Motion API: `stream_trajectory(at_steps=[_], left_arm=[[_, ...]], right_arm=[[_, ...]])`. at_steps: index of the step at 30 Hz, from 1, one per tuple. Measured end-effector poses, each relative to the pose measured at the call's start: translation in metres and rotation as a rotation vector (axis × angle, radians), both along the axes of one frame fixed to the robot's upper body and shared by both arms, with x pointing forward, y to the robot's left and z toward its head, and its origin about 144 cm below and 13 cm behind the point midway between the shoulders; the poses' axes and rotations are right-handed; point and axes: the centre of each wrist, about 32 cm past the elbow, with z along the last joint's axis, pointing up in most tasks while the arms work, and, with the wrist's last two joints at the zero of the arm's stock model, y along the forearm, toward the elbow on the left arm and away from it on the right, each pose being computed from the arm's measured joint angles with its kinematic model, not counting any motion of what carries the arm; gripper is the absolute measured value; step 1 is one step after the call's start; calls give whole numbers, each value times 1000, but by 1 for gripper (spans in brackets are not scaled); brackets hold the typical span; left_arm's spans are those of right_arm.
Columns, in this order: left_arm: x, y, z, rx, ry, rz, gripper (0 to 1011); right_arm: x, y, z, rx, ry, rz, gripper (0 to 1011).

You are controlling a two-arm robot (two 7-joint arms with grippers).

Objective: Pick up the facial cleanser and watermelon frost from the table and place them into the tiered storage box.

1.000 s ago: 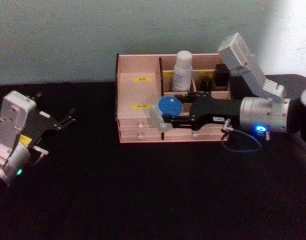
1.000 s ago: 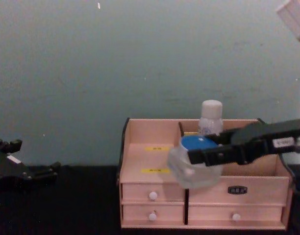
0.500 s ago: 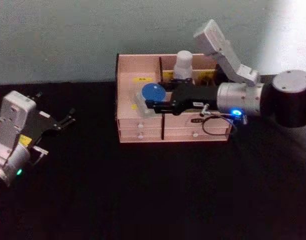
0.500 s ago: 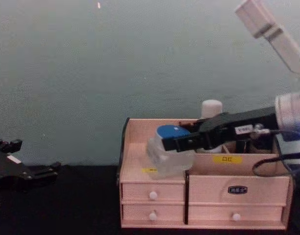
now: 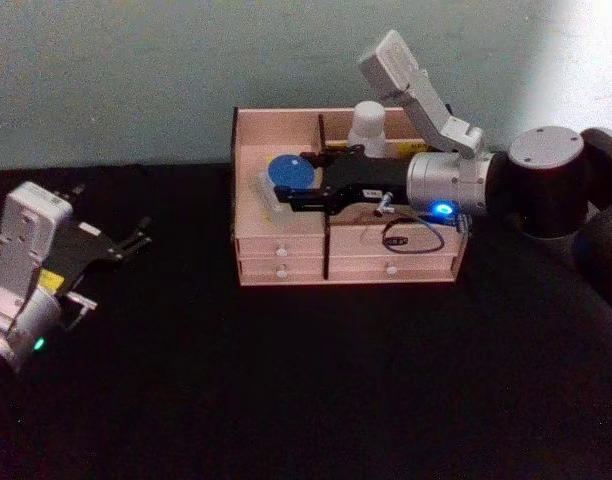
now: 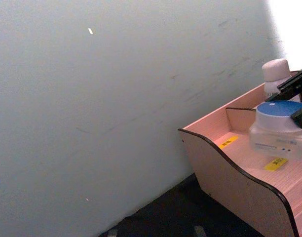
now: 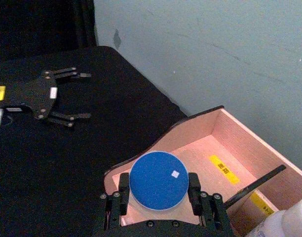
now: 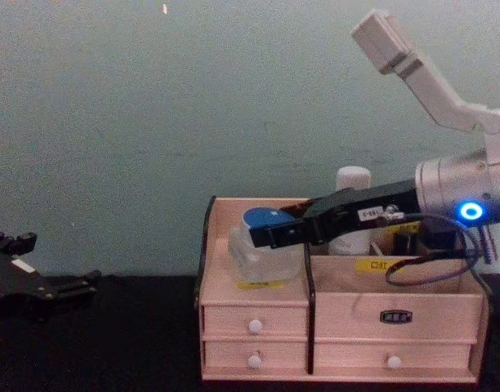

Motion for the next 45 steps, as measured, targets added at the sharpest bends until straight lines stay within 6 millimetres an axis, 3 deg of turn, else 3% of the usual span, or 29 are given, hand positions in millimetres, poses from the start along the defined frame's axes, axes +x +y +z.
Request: stream_trajectory(at_steps=[19, 37, 45], left_arm=[[0, 0, 0, 0, 0, 0, 1001], [0, 0, 0, 0, 0, 0, 1001], [0, 0, 0, 0, 0, 0, 1001]], right_arm=[[25, 15, -8, 7, 43, -42, 705], [25, 15, -8, 7, 45, -44, 705], [25, 15, -8, 8, 45, -43, 887]])
